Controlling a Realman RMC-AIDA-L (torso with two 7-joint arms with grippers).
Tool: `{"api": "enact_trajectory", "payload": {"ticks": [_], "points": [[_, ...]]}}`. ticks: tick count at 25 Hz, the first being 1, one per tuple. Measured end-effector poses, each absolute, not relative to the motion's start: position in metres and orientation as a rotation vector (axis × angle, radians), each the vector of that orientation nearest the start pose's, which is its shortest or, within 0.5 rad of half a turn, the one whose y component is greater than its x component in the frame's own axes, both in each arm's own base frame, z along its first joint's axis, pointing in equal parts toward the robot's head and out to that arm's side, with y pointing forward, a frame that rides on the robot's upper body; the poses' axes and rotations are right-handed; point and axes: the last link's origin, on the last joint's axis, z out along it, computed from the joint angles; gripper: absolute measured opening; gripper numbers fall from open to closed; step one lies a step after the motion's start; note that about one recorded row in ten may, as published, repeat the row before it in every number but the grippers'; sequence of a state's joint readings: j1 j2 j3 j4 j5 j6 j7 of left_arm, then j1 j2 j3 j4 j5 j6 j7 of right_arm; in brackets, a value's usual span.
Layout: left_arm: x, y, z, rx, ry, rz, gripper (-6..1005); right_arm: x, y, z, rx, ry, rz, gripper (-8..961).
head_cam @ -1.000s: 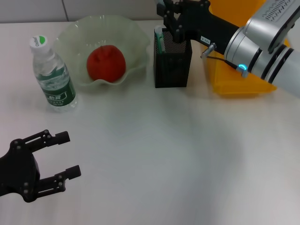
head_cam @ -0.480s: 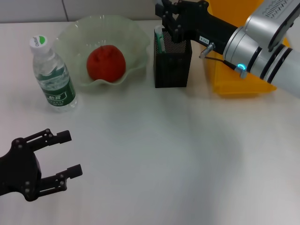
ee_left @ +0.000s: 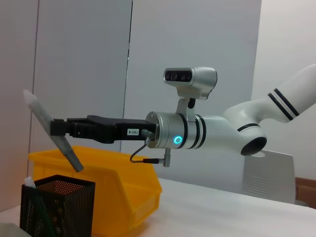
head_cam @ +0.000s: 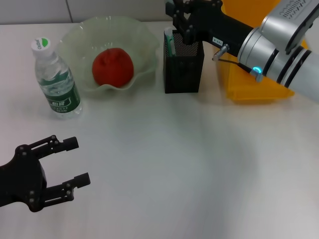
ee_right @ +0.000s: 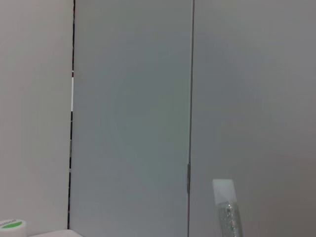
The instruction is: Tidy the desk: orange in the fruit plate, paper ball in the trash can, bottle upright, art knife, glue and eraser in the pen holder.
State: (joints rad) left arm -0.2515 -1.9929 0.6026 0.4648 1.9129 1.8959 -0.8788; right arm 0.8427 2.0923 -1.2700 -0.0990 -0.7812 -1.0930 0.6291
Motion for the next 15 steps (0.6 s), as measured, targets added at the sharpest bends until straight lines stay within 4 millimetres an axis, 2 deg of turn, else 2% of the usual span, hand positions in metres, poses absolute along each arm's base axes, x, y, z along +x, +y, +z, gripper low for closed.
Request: {"api": "enact_trajectory", "payload": {"ticks": [15], "points": [[-0.3247,0.2100,0.0235,-2.643,-0.358,-0.982,777,0.1824,0.4125,-0.0625,-2.259,0.297,0.886,121]]}}
